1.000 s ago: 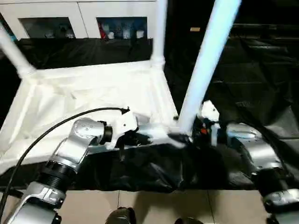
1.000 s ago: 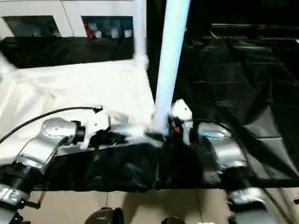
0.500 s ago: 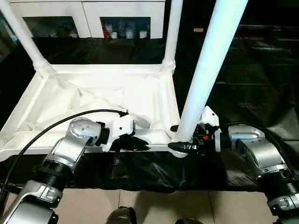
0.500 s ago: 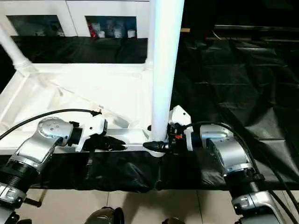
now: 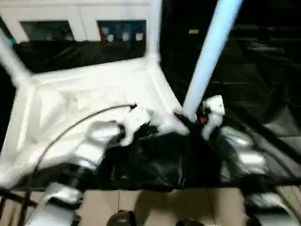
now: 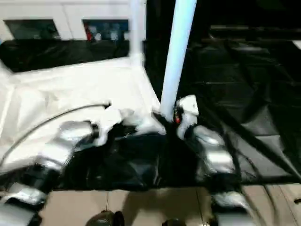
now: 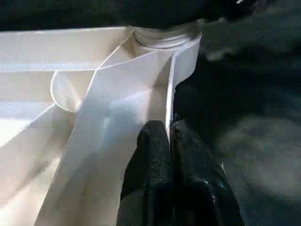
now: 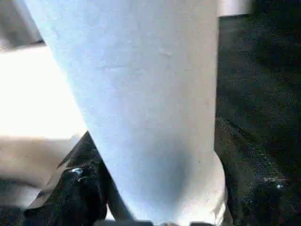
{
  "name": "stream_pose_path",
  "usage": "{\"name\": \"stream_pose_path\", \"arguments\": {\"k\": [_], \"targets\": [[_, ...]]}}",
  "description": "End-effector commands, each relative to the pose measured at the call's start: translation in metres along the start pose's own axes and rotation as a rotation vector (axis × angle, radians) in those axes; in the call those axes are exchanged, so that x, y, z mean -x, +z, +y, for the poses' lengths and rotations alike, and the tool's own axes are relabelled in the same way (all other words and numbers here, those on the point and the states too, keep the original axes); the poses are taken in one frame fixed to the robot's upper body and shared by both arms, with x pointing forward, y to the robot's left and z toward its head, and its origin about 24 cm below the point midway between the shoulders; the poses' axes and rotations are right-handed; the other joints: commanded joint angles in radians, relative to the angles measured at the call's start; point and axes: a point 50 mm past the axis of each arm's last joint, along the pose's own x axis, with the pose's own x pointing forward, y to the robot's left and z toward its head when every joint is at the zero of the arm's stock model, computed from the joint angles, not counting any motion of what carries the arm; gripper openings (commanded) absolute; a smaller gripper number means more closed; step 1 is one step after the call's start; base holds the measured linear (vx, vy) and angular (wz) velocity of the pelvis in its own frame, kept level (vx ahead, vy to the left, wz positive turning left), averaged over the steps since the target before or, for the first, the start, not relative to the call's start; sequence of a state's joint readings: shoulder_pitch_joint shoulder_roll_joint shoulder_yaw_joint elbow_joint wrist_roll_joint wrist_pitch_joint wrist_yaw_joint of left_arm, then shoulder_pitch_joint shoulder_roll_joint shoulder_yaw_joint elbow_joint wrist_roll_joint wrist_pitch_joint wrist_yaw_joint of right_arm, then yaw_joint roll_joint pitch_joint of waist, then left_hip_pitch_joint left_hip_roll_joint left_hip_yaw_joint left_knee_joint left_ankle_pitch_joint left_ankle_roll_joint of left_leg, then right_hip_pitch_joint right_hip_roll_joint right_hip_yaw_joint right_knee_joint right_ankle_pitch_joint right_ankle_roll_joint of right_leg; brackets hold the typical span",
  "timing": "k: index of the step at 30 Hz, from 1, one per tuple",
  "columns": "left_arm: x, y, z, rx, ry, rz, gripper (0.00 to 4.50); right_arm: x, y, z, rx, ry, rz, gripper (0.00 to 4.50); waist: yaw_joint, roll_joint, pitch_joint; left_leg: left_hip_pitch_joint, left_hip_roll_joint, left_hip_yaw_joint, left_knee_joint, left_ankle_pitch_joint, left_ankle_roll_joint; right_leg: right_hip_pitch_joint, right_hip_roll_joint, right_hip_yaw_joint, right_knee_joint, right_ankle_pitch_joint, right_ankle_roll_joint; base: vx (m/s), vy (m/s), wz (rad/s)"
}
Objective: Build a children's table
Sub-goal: Rotate leg to tighten
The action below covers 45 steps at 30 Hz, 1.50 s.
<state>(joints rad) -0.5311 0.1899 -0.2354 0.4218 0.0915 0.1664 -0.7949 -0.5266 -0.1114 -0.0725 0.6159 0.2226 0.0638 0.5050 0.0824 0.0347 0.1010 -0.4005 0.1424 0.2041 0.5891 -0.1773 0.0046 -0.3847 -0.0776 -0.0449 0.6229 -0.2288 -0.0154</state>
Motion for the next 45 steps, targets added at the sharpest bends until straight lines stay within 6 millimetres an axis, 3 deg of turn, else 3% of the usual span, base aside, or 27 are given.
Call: {"name": "stream_pose_path", "arguments": {"k": [1, 3, 4, 5, 6, 7, 9, 13, 15, 16, 19, 20, 21, 25, 26, 27, 29, 32, 37, 41, 43, 45], "targets": [[-0.004, 0.019, 0.006, -0.005, 0.094, -0.069, 0.0, -0.003, -0.03, 0.015, -0.07, 0.001, 0.106, 2.74, -0.003, -0.003, -0.058, 0.031, 0.101, -0.052, -0.088, -0.23, 0.007, 0.022, -0.099, 0.054, -0.085, -0.149, -0.249, 0.0, 0.0, 0.0], [-0.013, 0.023, -0.002, -0.017, 0.096, -0.078, 0.0, -0.016, -0.027, 0.018, -0.138, -0.094, 0.071, 2.73, -0.007, -0.004, -0.06, 0.025, 0.099, -0.051, -0.085, -0.193, 0.026, 0.026, -0.099, 0.055, -0.077, -0.073, -0.256, 0.0, 0.0, 0.0], [-0.015, 0.025, -0.005, -0.022, 0.094, -0.081, 0.0, -0.019, -0.026, 0.02, -0.162, -0.114, 0.062, 2.73, -0.008, -0.01, -0.06, 0.024, 0.099, -0.051, -0.085, -0.181, 0.036, 0.027, -0.098, 0.053, -0.076, -0.054, -0.258, 0.0, 0.0, 0.0], [-0.016, 0.025, -0.006, -0.025, 0.096, -0.083, 0.0, -0.021, -0.025, 0.022, -0.16, -0.115, 0.058, 2.72, -0.007, -0.008, -0.064, 0.024, 0.097, -0.05, -0.078, -0.127, 0.067, 0.03, -0.098, 0.051, -0.069, 0.017, -0.266, 0.0, 0.0, 0.0], [-0.016, 0.026, -0.007, -0.025, 0.098, -0.084, 0.0, -0.023, -0.025, 0.024, -0.153, -0.112, 0.056, 2.72, -0.007, -0.007, -0.066, 0.024, 0.097, -0.049, -0.076, -0.111, 0.077, 0.03, -0.097, 0.049, -0.067, 0.041, -0.268, 0.0, 0.0, 0.0], [-0.017, 0.026, -0.007, -0.034, 0.095, -0.082, 0.0, -0.025, -0.025, 0.027, -0.138, -0.096, 0.059, 2.72, -0.009, -0.011, -0.067, 0.024, 0.097, -0.047, -0.073, -0.087, 0.099, 0.03, -0.094, 0.047, -0.063, 0.08, -0.272, 0.0, 0.0, 0.0], [-0.016, 0.024, -0.005, -0.057, 0.115, -0.067, 0.0, -0.029, -0.025, 0.033, -0.121, -0.081, 0.062, 2.72, -0.011, -0.011, -0.065, 0.023, 0.098, -0.047, -0.073, -0.073, 0.124, 0.03, -0.094, 0.046, -0.062, 0.096, -0.275, 0.0, 0.0, 0.0], [-0.014, 0.022, -0.004, -0.052, 0.128, -0.063, 0.0, -0.032, -0.026, 0.036, -0.114, -0.08, 0.057, 2.72, -0.018, -0.013, -0.059, 0.027, 0.101, -0.048, -0.083, -0.166, 0.092, 0.027, -0.097, 0.048, -0.076, -0.046, -0.269, 0.0, 0.0, 0.0], [-0.013, 0.021, -0.003, -0.053, 0.128, -0.062, 0.0, -0.033, -0.026, 0.036, -0.092, -0.082, 0.06, 2.72, -0.021, -0.012, -0.057, 0.027, 0.102, -0.048, -0.085, -0.18, 0.078, 0.026, -0.097, 0.05, -0.079, -0.071, -0.264, 0.0, 0.0, 0.0], [-0.013, 0.021, -0.003, -0.054, 0.128, -0.061, 0.0, -0.033, -0.026, 0.036, -0.074, -0.084, 0.066, 2.72, -0.022, -0.015, -0.057, 0.027, 0.102, -0.047, -0.085, -0.178, 0.076, 0.025, -0.097, 0.05, -0.079, -0.072, -0.263, 0.0, 0.0, 0.0], [-0.01, 0.017, -0.004, -0.074, 0.097, -0.06, 0.0, -0.034, -0.023, 0.038, -0.054, -0.042, 0.049, 3.42, -0.022, -0.009, -0.059, 0.027, 0.101, -0.048, -0.085, -0.175, 0.074, 0.025, -0.097, 0.05, -0.078, -0.054, -0.262, 0.0, 0.0, 0.0], [-0.009, 0.016, -0.004, -0.079, 0.088, -0.059, 0.0, -0.034, -0.022, 0.038, -0.046, -0.033, 0.044, 3.42, -0.023, -0.011, -0.058, 0.025, 0.101, -0.048, -0.085, -0.172, 0.076, 0.027, -0.096, 0.05, -0.077, -0.045, -0.263, 0.0, 0.0, 0.0], [-0.006, 0.014, -0.005, -0.082, 0.066, -0.06, 0.0, -0.034, -0.019, 0.036, -0.046, -0.012, 0.03, 3.42, -0.022, -0.004, -0.061, 0.025, 0.101, -0.048, -0.083, -0.167, 0.079, 0.028, -0.099, 0.05, -0.074, -0.029, -0.267, 0.0, 0.0, 0.0], [-0.001, 0.01, -0.004, -0.09, 0.019, -0.059, 0.0, -0.032, -0.012, 0.031, -0.042, 0.036, 0.009, 3.85, -0.025, -0.005, -0.064, 0.024, 0.1, -0.047, -0.079, -0.138, 0.101, 0.031, -0.097, 0.048, -0.069, 0.031, -0.285, 0.0, 0.0, 0.0], [0.001, 0.009, -0.003, -0.093, -0.003, -0.058, 0.0, -0.03, -0.011, 0.029, -0.03, 0.053, 0.008, 3.89, -0.023, 0.009, -0.069, 0.025, 0.1, -0.048, -0.076, -0.132, 0.101, 0.032, -0.098, 0.048, -0.065, 0.043, -0.288, 0.0, 0.0, 0.0], [0.004, 0.008, -0.002, -0.1, -0.033, -0.055, 0.0, -0.027, -0.01, 0.026, -0.008, 0.092, 0.013, 3.94, -0.024, 0.003, -0.069, 0.027, 0.101, -0.046, -0.076, -0.12, 0.106, 0.031, -0.093, 0.046, -0.064, 0.069, -0.295, 0.0, 0.0, 0.0], [0.009, 0.005, 0.0, -0.11, -0.087, -0.044, 0.0, -0.021, -0.009, 0.02, 0.033, 0.145, 0.037, 4.17, -0.017, 0.01, -0.074, 0.028, 0.101, -0.046, -0.071, -0.092, 0.12, 0.033, -0.092, 0.043, -0.056, 0.123, -0.305, 0.0, 0.0, 0.0], [0.015, 0.003, 0.001, -0.124, -0.141, -0.029, 0.0, -0.015, -0.009, 0.016, 0.078, 0.2, 0.067, 4.26, -0.013, 0.008, -0.074, 0.025, 0.102, -0.044, -0.069, -0.083, 0.126, 0.032, -0.089, 0.04, -0.049, 0.156, -0.313, 0.0, 0.0, 0.0], [0.028, -0.005, 0.004, -0.143, -0.276, 0.025, 0.0, 0.008, -0.01, 0.009, 0.169, 0.433, 0.158, 4.26, 0.001, 0.013, -0.076, 0.027, 0.103, -0.043, -0.066, -0.106, 0.119, 0.034, -0.089, 0.038, -0.049, 0.156, -0.321, 0.0, 0.0, 0.0], [0.034, -0.008, 0.006, -0.143, -0.333, 0.053, 0.0, 0.022, -0.01, 0.009, 0.214, 0.583, 0.234, 4.26, 0.01, 0.007, -0.071, 0.028, 0.105, -0.043, -0.072, -0.146, 0.104, 0.034, -0.093, 0.041, -0.056, 0.088, -0.316, 0.0, 0.0, 0.0], [0.038, -0.01, 0.009, -0.155, -0.378, 0.08, 0.0, 0.03, -0.009, 0.009, 0.232, 0.685, 0.284, 4.26, 0.009, -0.001, -0.07, 0.031, 0.104, -0.042, -0.073, -0.162, 0.096, 0.033, -0.092, 0.042, -0.06, 0.054, -0.314, 0.0, 0.0, 0.0], [0.039, -0.011, 0.01, -0.158, -0.389, 0.086, 0.0, 0.032, -0.008, 0.01, 0.233, 0.708, 0.295, 4.26, 0.01, 0.001, -0.069, 0.029, 0.105, -0.044, -0.073, -0.155, 0.096, 0.034, -0.094, 0.042, -0.059, 0.047, -0.313, 0.0, 0.0, 0.0]]}}
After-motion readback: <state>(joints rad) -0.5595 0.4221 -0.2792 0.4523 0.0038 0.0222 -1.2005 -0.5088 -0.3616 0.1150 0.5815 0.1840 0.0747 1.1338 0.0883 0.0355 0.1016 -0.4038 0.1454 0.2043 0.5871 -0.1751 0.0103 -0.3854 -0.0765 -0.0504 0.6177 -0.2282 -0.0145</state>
